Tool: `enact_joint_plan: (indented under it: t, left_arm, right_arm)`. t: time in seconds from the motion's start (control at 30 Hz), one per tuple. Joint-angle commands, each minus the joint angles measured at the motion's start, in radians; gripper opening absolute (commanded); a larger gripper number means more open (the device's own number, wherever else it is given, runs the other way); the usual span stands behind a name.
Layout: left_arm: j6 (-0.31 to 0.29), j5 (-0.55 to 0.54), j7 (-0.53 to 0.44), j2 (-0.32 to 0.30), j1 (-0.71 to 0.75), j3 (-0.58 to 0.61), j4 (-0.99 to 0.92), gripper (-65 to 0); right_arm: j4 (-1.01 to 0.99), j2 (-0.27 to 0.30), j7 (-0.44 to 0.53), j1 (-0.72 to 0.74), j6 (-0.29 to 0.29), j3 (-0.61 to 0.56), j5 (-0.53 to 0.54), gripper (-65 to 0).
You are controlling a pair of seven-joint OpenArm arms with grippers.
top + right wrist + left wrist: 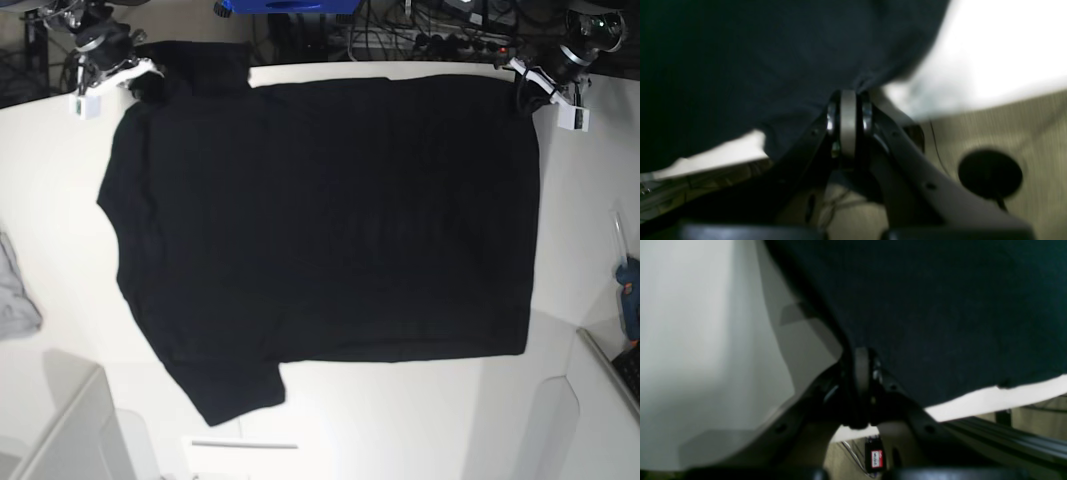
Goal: Fold the T-shirt properly
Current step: 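Lift the shoulders with both grippers and pull them toward the hem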
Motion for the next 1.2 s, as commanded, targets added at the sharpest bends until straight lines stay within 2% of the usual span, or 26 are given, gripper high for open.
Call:
enact_joint_plan:
  t: [0.0,0.17,0.3,0.47,0.57,0.7,0.87,0.97,1.07,1.17]
  left_arm:
    - [-0.004,-0.016,-0.009,-0.009,0.008,-0.008,0.019,-65.0]
    - [-0.002,-0.030,-0.009,-0.009,-0.003,-0.008,0.035,-65.0]
    - [0.006,-0.114,-0.008,-0.016,-0.018,-0.008,0.038,-65.0]
    - [0.095,-0.181,-0.008,-0.017,-0.024,-0.007,0.041,-65.0]
    - [0.107,-0.220,-0.008,-0.019,-0.026,-0.007,0.041,-65.0]
    - [0.156,-0.226,-0.008,-0.020,-0.056,-0.007,0.039,-65.0]
    - [0.167,-0.223,-0.008,-0.020,-0.072,-0.007,0.039,-65.0]
    - [0.213,-0.223,0.000,-0.020,-0.104,-0.007,0.032,-65.0]
    - [0.236,-0.226,0.060,-0.031,-0.135,-0.007,0.032,-65.0]
    - [0.237,-0.221,0.103,-0.031,-0.176,-0.007,0.030,-65.0]
  right_arm:
    - [0.018,0.007,0.014,0.009,0.006,0.004,0.007,-65.0]
    - [0.021,0.007,0.006,0.053,0.003,0.004,0.007,-65.0]
    - [0.022,0.012,0.006,0.076,0.003,0.004,0.009,-65.0]
    - [0.022,0.015,-0.023,0.122,0.003,0.003,0.009,-65.0]
    - [0.022,0.015,-0.068,0.165,0.001,0.004,0.009,-65.0]
    - [0.022,0.015,-0.111,0.225,0.001,0.004,0.007,-65.0]
    - [0.022,0.015,-0.177,0.297,0.000,0.004,0.004,-65.0]
    - [0.022,0.016,-0.201,0.339,-0.002,0.004,0.004,-65.0]
    - [0.021,0.016,-0.221,0.372,-0.058,0.003,0.004,-65.0]
    - [0.021,0.016,-0.221,0.395,-0.077,-0.005,0.004,-65.0]
